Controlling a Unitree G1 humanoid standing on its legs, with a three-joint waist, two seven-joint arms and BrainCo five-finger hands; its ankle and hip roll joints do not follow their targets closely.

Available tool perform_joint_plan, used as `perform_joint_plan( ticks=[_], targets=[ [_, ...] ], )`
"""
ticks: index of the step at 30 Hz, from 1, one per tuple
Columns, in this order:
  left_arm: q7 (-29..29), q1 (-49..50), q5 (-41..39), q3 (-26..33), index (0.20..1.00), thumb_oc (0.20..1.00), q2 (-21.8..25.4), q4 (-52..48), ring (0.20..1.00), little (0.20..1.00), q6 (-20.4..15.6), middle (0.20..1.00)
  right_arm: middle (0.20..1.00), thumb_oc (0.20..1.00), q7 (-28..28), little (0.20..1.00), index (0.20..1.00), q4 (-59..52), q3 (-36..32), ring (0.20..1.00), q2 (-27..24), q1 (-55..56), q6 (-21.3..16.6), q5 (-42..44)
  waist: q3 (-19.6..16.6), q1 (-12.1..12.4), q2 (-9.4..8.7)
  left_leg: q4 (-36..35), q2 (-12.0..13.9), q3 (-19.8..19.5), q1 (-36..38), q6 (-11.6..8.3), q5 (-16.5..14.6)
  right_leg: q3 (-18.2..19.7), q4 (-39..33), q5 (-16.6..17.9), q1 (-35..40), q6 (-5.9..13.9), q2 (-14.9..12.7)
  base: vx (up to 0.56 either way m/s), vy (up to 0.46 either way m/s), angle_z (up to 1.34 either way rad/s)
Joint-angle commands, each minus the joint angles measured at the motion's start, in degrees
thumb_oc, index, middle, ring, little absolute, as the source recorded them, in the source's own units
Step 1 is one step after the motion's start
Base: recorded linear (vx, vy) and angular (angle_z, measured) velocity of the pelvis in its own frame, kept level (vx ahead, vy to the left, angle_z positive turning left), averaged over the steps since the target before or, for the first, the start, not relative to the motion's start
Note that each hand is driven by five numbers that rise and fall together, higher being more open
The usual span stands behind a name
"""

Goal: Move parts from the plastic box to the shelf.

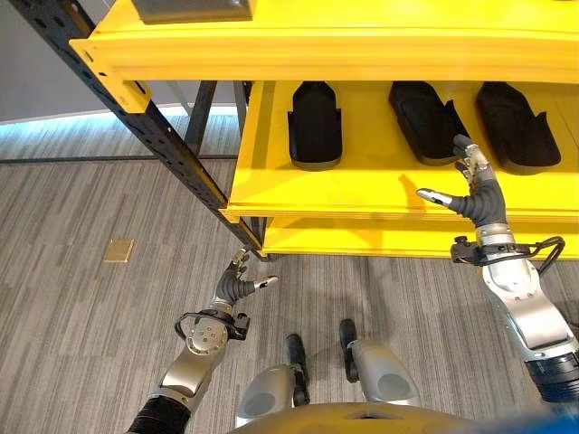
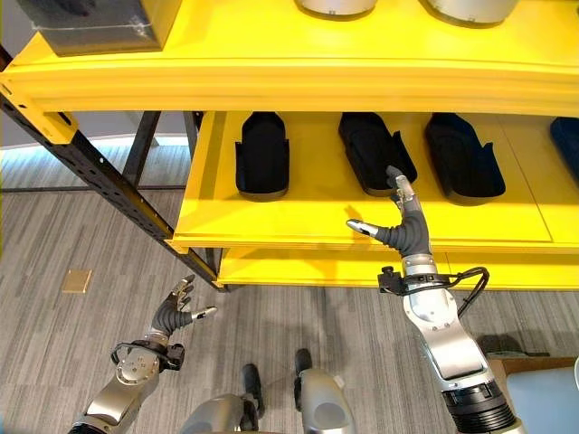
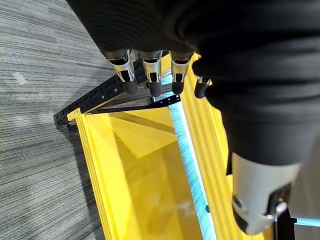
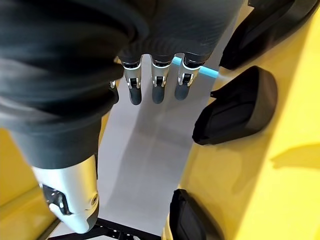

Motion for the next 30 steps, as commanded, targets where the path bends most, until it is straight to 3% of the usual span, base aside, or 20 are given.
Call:
perform_joint_plan(
  ticks=[1, 2, 4, 6, 8, 10, 18, 30],
  targets=[
    [2.24, -0.51, 1.29, 1.98, 1.000, 1.000, 2.49, -1.70, 1.000, 1.000, -3.03, 1.000, 1.000, 1.000, -0.99, 1.000, 1.000, 1.48, -1.21, 1.000, -0.07, -4.37, -5.87, 1.73, 1.07, 0.22, -0.88, 2.84, 2.30, -2.47, -0.17, 0.05, -5.61, 3.75, -2.23, 1.34, 2.64, 7.81, -4.20, -0.01, -0.354, -0.03],
    [2.26, -1.26, 1.03, 1.12, 1.000, 1.000, 3.39, -2.14, 1.000, 1.000, -2.34, 1.000, 1.000, 1.000, -1.72, 1.000, 1.000, 2.57, -0.86, 1.000, 0.53, -5.35, -5.97, 2.34, 1.18, -0.17, -1.35, 2.68, 3.01, -2.72, 0.80, -0.14, -6.51, 5.79, -6.64, 6.63, 1.86, 10.16, -7.20, -0.03, -0.388, -0.07],
    [2.41, -1.79, 1.62, -0.26, 1.000, 1.000, 4.31, -2.21, 1.000, 1.000, -2.49, 1.000, 1.000, 1.000, -2.58, 1.000, 1.000, 3.93, -0.58, 1.000, 1.17, -6.74, -5.50, 3.19, 1.40, -0.29, -1.77, 2.83, 4.16, -3.06, 1.89, -0.65, -7.71, 7.65, -10.95, 11.53, 1.23, 11.98, -10.26, -0.03, -0.429, -0.03],
    [2.72, -1.83, 2.20, -1.81, 1.000, 1.000, 5.31, -2.04, 1.000, 1.000, -3.46, 1.000, 1.000, 1.000, -3.39, 1.000, 1.000, 5.18, -0.55, 1.000, 1.63, -7.97, -5.31, 2.84, 1.77, 0.03, -2.19, 3.39, 5.71, -3.24, 2.52, -1.14, -9.05, 8.50, -13.62, 13.00, 1.36, 13.43, -11.77, -0.09, -0.470, 0.19],
    [2.74, -2.13, 2.46, -2.29, 1.000, 1.000, 5.68, -3.21, 1.000, 1.000, -2.72, 1.000, 1.000, 1.000, -4.51, 1.000, 1.000, 5.02, -1.25, 1.000, 0.70, -7.83, -5.00, 4.18, 1.68, 0.69, -2.74, 5.12, 6.46, -4.40, 0.77, -1.76, -9.29, 7.93, -17.22, 11.95, 3.56, 14.21, -11.60, -0.19, -0.419, 0.30],
    [3.24, -3.21, 2.14, -2.95, 1.000, 1.000, 6.17, -3.68, 1.000, 1.000, -2.13, 1.000, 1.000, 1.000, -4.29, 1.000, 1.000, 5.28, -1.30, 1.000, 0.47, -8.30, -5.01, 4.69, 2.24, 1.07, -2.55, 5.71, 7.39, -5.95, -0.69, -2.75, -8.15, 7.46, -15.74, 10.50, 3.76, 13.88, -11.06, -0.23, -0.282, 0.78],
    [1.53, -2.96, 1.67, -2.16, 1.000, 1.000, 4.09, -4.44, 1.000, 1.000, -2.47, 1.000, 1.000, 1.000, -2.95, 1.000, 1.000, 5.23, -1.40, 1.000, -1.20, -10.84, -3.07, 4.19, 2.01, 1.45, -0.15, -3.91, 11.05, -6.17, 2.45, -6.47, -0.42, 3.72, -11.24, 4.55, 5.25, 10.53, -8.72, -0.09, -0.096, 0.06],
    [-0.60, 0.10, 1.68, -1.63, 1.000, 1.000, 4.04, -3.29, 1.000, 1.000, -1.86, 1.000, 1.000, 1.000, -4.24, 1.000, 1.000, 8.28, -0.12, 1.000, -1.79, -16.76, 0.14, 1.88, 0.48, 1.83, 2.02, -4.21, 12.70, -4.94, 3.86, -7.45, 0.83, 1.34, -8.23, 1.10, 6.97, 8.25, -8.22, 0.07, -0.050, 0.10]
  ],
)
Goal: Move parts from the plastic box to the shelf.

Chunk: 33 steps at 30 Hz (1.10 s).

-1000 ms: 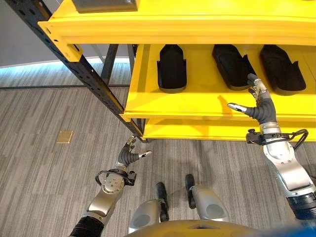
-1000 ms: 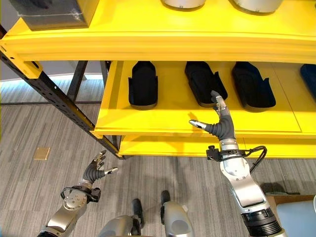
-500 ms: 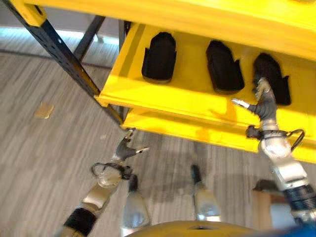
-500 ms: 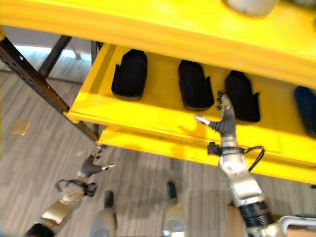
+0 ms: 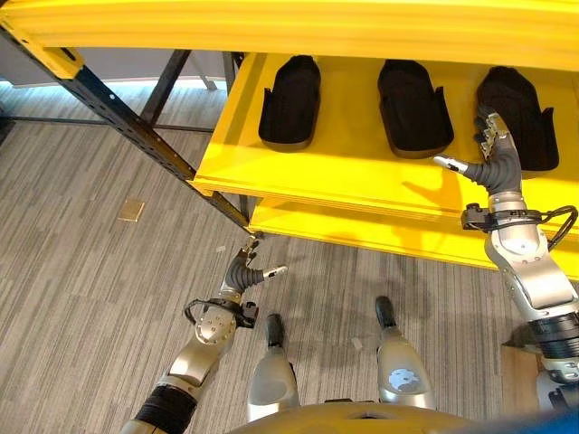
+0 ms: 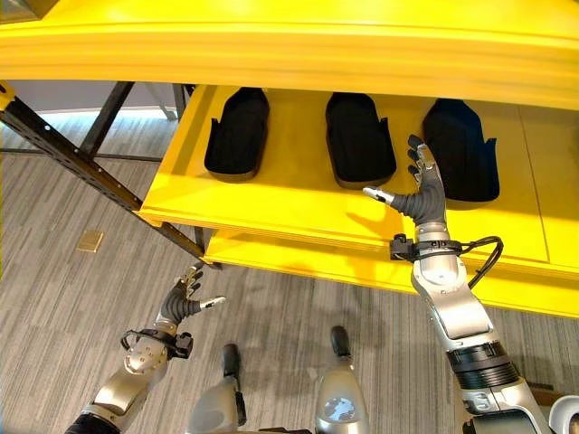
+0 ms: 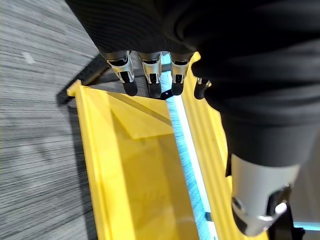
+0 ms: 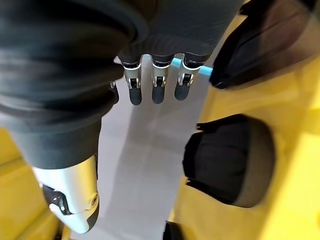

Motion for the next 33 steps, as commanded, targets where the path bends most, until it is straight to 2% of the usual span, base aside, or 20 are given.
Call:
perform_joint_plan(
  ticks=[1, 7, 20, 24, 30, 33],
  targets=[
    [-1.00, 0.02, 1.41, 0.67, 1.000, 1.000, 4.79, -0.74, 1.000, 1.000, -1.87, 1.000, 1.000, 1.000, -2.00, 1.000, 1.000, -0.75, -0.31, 1.000, 1.39, -5.31, -0.94, -2.31, -3.17, 0.66, -4.86, 6.11, -0.91, 2.61, 0.12, -1.07, -5.38, -3.45, 7.03, -7.60, 0.20, -0.36, -2.52, 0.05, -0.035, -0.01],
    [-1.43, -0.13, 0.60, 0.71, 1.000, 1.000, 5.50, -0.09, 1.000, 1.000, -2.04, 1.000, 1.000, 1.000, -1.53, 1.000, 1.000, -0.40, 0.64, 1.000, 1.48, -8.57, -1.99, -3.17, -2.04, 0.69, -3.86, 6.88, -0.86, 2.44, -1.14, -1.27, -5.17, -3.13, 7.79, -7.86, -1.00, -0.38, -2.80, 0.00, -0.006, -0.02],
    [-1.88, -0.06, 0.07, 1.22, 1.000, 1.000, 6.71, -0.25, 1.000, 1.000, -2.86, 1.000, 1.000, 1.000, -8.73, 1.000, 1.000, -0.72, 1.66, 1.000, 3.09, -14.13, 2.70, -6.10, 0.93, 0.86, -1.78, 8.86, -1.07, 1.82, -3.73, -1.41, -4.88, -2.93, 9.51, -8.36, -3.18, -0.46, -3.70, 0.00, -0.005, -0.01],
    [-1.28, 0.20, 0.52, 1.04, 1.000, 1.000, 6.71, -0.38, 1.000, 1.000, -3.14, 1.000, 1.000, 1.000, -9.57, 1.000, 1.000, 1.62, 1.27, 1.000, 4.11, -14.63, 1.68, -6.99, 1.94, 0.62, -0.65, 9.13, -1.49, 1.85, -4.12, -1.35, -4.89, -2.61, 9.74, -8.48, -3.86, -0.51, -3.99, 0.01, 0.016, -0.03],
    [-0.94, -0.67, 0.02, 0.91, 1.000, 1.000, 6.67, -0.16, 1.000, 1.000, -3.50, 1.000, 1.000, 1.000, -13.78, 1.000, 1.000, 2.81, 1.43, 1.000, 5.13, -16.86, 2.75, -10.06, 3.53, 0.24, 0.60, 9.83, -2.25, 2.25, -5.00, -1.16, -5.14, -1.97, 10.51, -8.50, -5.24, -0.41, -4.57, 0.00, 0.016, -0.03],
    [-1.41, -0.61, -0.16, 0.84, 1.000, 1.000, 6.14, 0.25, 1.000, 1.000, -4.24, 1.000, 1.000, 1.000, -12.64, 1.000, 1.000, 3.07, 1.51, 1.000, 5.06, -17.02, 3.42, -9.58, 4.54, -0.15, 1.50, 10.24, -2.67, 2.44, -5.67, -1.06, -5.28, -1.36, 10.94, -8.46, -6.38, -0.38, -4.90, 0.00, 0.034, 0.00]
  ],
)
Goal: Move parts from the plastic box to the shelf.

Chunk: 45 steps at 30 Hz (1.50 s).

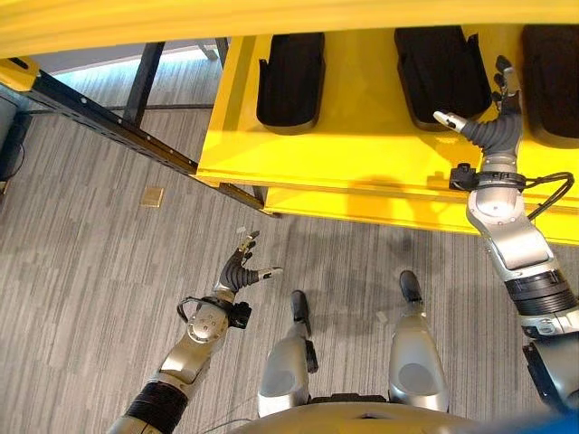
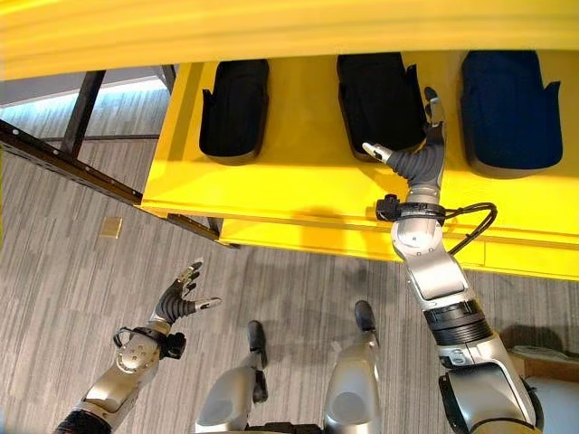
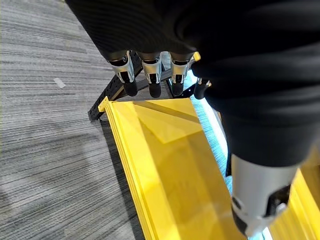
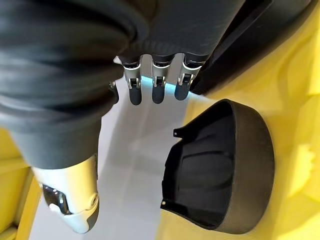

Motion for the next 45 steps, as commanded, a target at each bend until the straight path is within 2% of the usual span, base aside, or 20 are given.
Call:
perform_joint_plan(
  ticks=[1, 7, 13, 17, 20, 26, 29, 32, 41, 45],
  targets=[
    [0.46, 2.05, -0.07, 0.97, 1.000, 1.000, 3.25, -1.26, 1.000, 1.000, -3.60, 1.000, 1.000, 1.000, -0.36, 1.000, 1.000, -2.04, -2.15, 1.000, 1.77, -3.70, -1.55, -1.54, -1.41, 0.50, -3.56, 9.46, 0.77, 0.19, -2.18, 0.59, -6.94, -3.71, 7.76, -7.05, -0.51, -2.32, -1.57, 0.00, 0.000, 0.00],
    [1.11, 1.85, -0.45, 0.77, 1.000, 1.000, 3.05, -1.28, 1.000, 1.000, -3.94, 1.000, 1.000, 1.000, -4.68, 1.000, 1.000, -1.31, -2.64, 1.000, 1.88, -4.27, -3.54, -5.06, -0.66, 0.12, -2.69, 10.01, 0.42, 0.62, -2.50, 0.62, -7.28, -3.44, 8.37, -7.10, -1.34, -2.17, -2.08, 0.00, 0.000, 0.00],
    [1.16, 1.76, -0.26, 0.52, 1.000, 1.000, 2.47, -0.92, 1.000, 1.000, -4.41, 1.000, 1.000, 1.000, -5.61, 1.000, 1.000, -0.95, -3.49, 1.000, 2.25, -4.00, -4.34, -7.69, -0.25, -0.26, -1.95, 10.12, 0.12, 0.83, -2.68, 0.70, -7.43, -2.93, 8.70, -7.10, -2.03, -2.15, -2.28, 0.00, 0.005, -0.02],
    [1.36, 1.71, -0.69, 0.02, 1.000, 1.000, 2.10, -0.69, 1.000, 1.000, -5.15, 1.000, 1.000, 1.000, -8.64, 1.000, 1.000, -1.65, -4.01, 1.000, 2.02, -3.80, -7.34, -10.98, 0.12, -0.76, -1.16, 10.05, -0.16, 0.99, -2.71, 0.63, -7.47, -2.54, 8.95, -7.11, -2.60, -2.07, -2.51, 0.00, 0.030, -0.06],
    [1.26, 1.68, -0.61, -0.16, 1.000, 1.000, 1.87, -0.47, 1.000, 1.000, -5.37, 1.000, 1.000, 1.000, -8.47, 1.000, 1.000, -1.70, -4.18, 1.000, 2.12, -3.75, -7.46, -11.83, 0.20, -1.00, -0.84, 10.02, -0.22, 1.22, -2.66, 0.67, -7.52, -2.33, 9.06, -7.11, -2.83, -2.02, -2.62, 0.00, 0.029, 0.04],
    [0.99, 1.49, -1.20, 0.07, 1.000, 1.000, 1.92, -0.92, 1.000, 1.000, -5.10, 1.000, 1.000, 1.000, -4.50, 1.000, 1.000, -1.49, -3.04, 1.000, 1.82, -3.66, -4.44, -9.33, 0.49, -1.16, -0.51, 10.00, -0.42, 1.34, -2.56, 0.71, -7.64, -2.13, 9.29, -7.13, -3.15, -1.94, -2.92, 0.00, 0.008, -0.04],
    [0.46, 1.38, -0.79, 0.24, 1.000, 1.000, 2.34, -0.56, 1.000, 1.000, -5.12, 1.000, 1.000, 1.000, -4.44, 1.000, 1.000, -0.75, -2.04, 1.000, 1.43, -4.57, -2.30, -8.14, 0.55, -0.81, -0.61, 10.15, -0.38, 1.14, -2.75, 0.69, -7.63, -2.33, 9.42, -7.10, -3.19, -1.93, -3.10, -0.01, -0.047, -0.02],
    [0.98, 0.98, -0.29, 0.10, 1.000, 1.000, 2.94, 0.06, 1.000, 1.000, -4.96, 1.000, 1.000, 1.000, -2.00, 1.000, 1.000, 0.88, -1.50, 1.000, 1.03, -6.35, -3.78, -4.76, 0.94, -0.41, -0.60, 10.92, -0.35, 0.73, -3.56, 0.63, -7.79, -2.33, 10.47, -7.39, -4.06, -1.82, -3.25, -0.03, -0.115, 0.05],
    [-0.31, -0.42, -0.39, 2.11, 1.000, 1.000, 3.27, 1.73, 1.000, 1.000, -5.07, 1.000, 1.000, 1.000, 1.42, 1.000, 1.000, 1.36, 1.04, 1.000, 0.29, -10.51, -1.77, -1.90, 2.53, 0.14, 0.45, 12.09, -0.93, 0.02, -6.03, 0.74, -7.47, -1.49, 13.03, -8.33, -6.69, -2.18, -3.41, -0.04, -0.045, 0.02],
    [-0.79, -0.76, -0.39, 2.71, 1.000, 1.000, 3.67, 2.09, 1.000, 1.000, -4.88, 1.000, 1.000, 1.000, 0.73, 1.000, 1.000, 1.65, 1.96, 1.000, 0.78, -11.46, -0.93, 2.87, 2.77, 0.53, 0.23, 12.89, -0.77, -0.18, -6.79, 0.81, -7.54, -1.53, 13.89, -8.51, -7.25, -2.15, -3.75, -0.01, -0.061, 0.05]
  ],
)
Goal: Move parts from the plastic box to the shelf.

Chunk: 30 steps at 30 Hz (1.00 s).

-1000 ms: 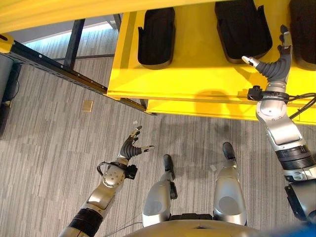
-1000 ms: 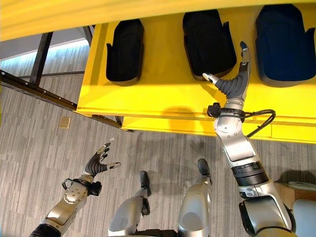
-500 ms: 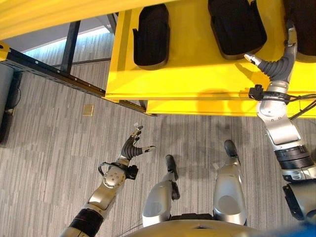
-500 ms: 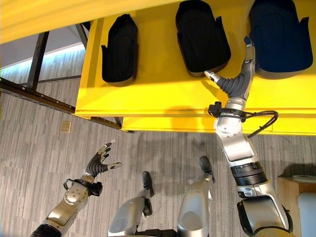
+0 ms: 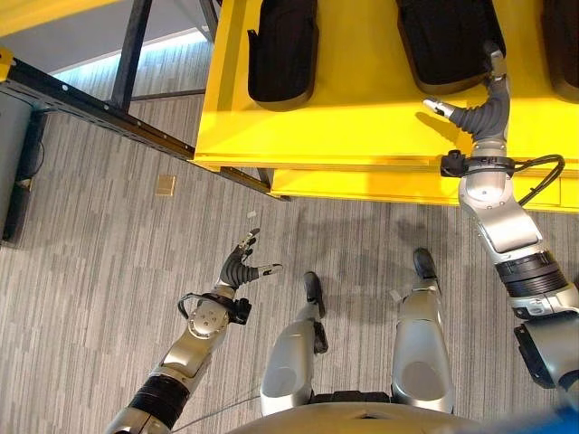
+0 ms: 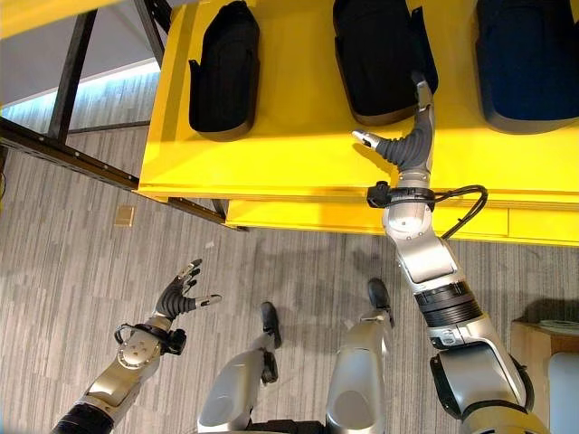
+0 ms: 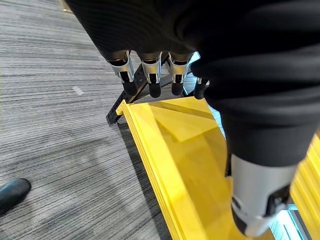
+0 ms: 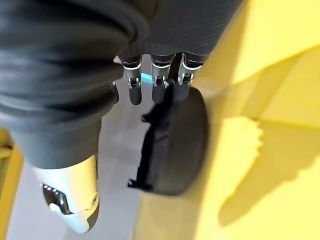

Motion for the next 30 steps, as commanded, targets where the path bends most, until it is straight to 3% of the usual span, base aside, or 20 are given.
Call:
perform_joint_plan(
  ticks=[1, 5, 16, 24, 30],
  targets=[
    [-0.47, 1.21, 0.70, 3.49, 1.000, 1.000, 3.63, -1.33, 1.000, 1.000, -2.41, 1.000, 1.000, 1.000, -1.03, 1.000, 1.000, -3.15, -0.96, 1.000, -0.33, -5.68, -1.77, 4.39, 1.55, 1.08, -1.51, 9.86, 1.79, -0.70, -0.53, 0.58, -8.02, -4.80, 3.75, -5.55, 3.17, -3.22, -1.90, 0.00, -0.074, 0.01],
    [-0.55, 0.65, 0.97, 3.94, 1.000, 1.000, 3.66, -0.67, 1.000, 1.000, -1.98, 1.000, 1.000, 1.000, -2.99, 1.000, 1.000, -2.39, -1.93, 1.000, 0.36, -6.23, -2.11, 5.32, 1.75, 1.23, -1.78, 10.13, 2.03, -0.84, -1.07, 0.65, -8.00, -4.73, 4.34, -5.75, 2.77, -3.12, -1.90, -0.01, -0.047, 0.01],
    [-0.99, -0.05, 1.06, 4.83, 1.000, 1.000, 3.63, 0.10, 1.000, 1.000, -1.76, 1.000, 1.000, 1.000, 3.17, 1.000, 1.000, -1.65, -0.70, 1.000, 1.61, -6.55, 0.58, 11.82, 2.07, 1.58, -2.15, 10.86, 1.93, -1.15, -2.50, 0.82, -8.07, -4.41, 5.28, -6.17, 1.70, -3.29, -1.52, 0.00, -0.003, 0.00],
    [-0.54, -0.36, 1.68, 5.01, 1.000, 1.000, 3.85, -0.64, 1.000, 1.000, -1.12, 1.000, 1.000, 1.000, 5.34, 1.000, 1.000, -4.04, 3.50, 1.000, 4.43, -6.33, 0.24, 9.12, 2.07, 2.49, -3.03, 11.05, 2.03, -1.76, -3.33, 0.97, -7.86, -4.98, 4.70, -5.93, 2.09, -3.36, -1.41, 0.00, -0.017, 0.05],
    [0.02, -0.78, 1.92, 4.91, 1.000, 1.000, 4.09, -1.47, 1.000, 1.000, -0.02, 1.000, 1.000, 1.000, 1.70, 1.000, 1.000, -5.07, 5.26, 1.000, 5.69, -6.10, 0.77, 5.27, 2.07, 2.83, -3.47, 11.02, 1.95, -2.22, -3.56, 1.11, -7.86, -5.11, 4.37, -5.86, 2.39, -3.37, -1.20, 0.00, -0.006, 0.02]
  ],
)
